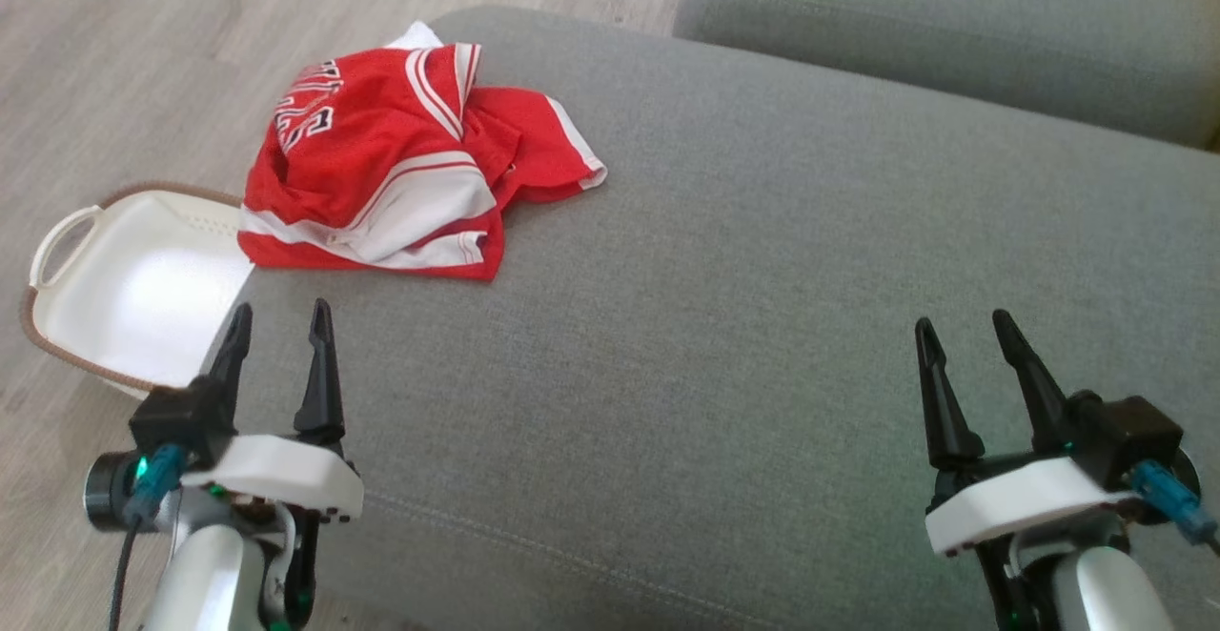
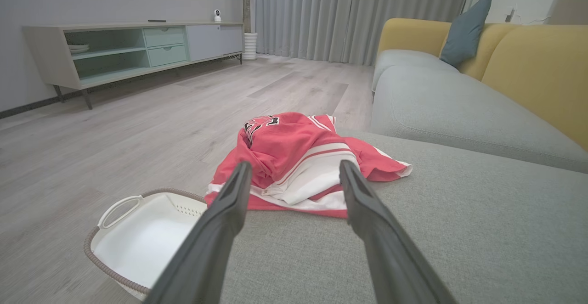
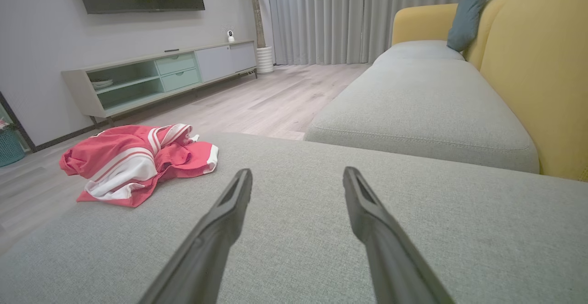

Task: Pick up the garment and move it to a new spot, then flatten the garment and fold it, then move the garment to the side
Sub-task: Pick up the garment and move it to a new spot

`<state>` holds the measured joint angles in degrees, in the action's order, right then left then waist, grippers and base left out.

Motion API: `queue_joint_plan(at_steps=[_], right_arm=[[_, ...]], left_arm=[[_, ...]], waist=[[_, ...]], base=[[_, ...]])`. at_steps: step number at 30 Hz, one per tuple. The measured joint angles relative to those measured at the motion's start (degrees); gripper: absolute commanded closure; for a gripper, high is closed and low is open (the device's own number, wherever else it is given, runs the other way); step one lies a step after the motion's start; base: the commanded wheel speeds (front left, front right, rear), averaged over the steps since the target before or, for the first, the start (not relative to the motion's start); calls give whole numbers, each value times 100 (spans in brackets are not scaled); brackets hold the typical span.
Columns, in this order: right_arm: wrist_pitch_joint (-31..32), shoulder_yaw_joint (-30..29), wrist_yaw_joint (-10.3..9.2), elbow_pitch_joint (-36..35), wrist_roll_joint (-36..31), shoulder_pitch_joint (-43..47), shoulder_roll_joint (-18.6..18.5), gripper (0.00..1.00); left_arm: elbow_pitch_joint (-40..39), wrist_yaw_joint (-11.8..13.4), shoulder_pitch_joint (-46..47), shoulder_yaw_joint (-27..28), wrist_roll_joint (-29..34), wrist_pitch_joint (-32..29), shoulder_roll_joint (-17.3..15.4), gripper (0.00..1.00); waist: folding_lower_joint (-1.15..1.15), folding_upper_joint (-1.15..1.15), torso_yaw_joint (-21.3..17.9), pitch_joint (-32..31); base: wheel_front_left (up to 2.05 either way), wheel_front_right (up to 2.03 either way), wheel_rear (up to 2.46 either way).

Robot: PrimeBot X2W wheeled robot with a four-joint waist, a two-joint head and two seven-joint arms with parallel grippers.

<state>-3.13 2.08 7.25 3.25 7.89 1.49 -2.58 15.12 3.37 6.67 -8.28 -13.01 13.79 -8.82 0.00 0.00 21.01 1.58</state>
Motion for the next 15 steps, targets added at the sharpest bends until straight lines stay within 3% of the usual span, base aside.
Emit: queue_joint_plan(at_steps=[8, 15], right_arm=[[298, -49, 0, -414, -278, -265, -12, 0], [677, -188, 0, -873, -396, -400, -235, 0]], left_arm=[[154, -78, 604, 197, -266, 45, -22, 0], [1350, -432, 1961, 260, -587, -254, -89, 0]], waist=[[0, 0, -96, 549], [1, 0, -150, 1337]], base=[[0, 0, 0], [0, 0, 0]])
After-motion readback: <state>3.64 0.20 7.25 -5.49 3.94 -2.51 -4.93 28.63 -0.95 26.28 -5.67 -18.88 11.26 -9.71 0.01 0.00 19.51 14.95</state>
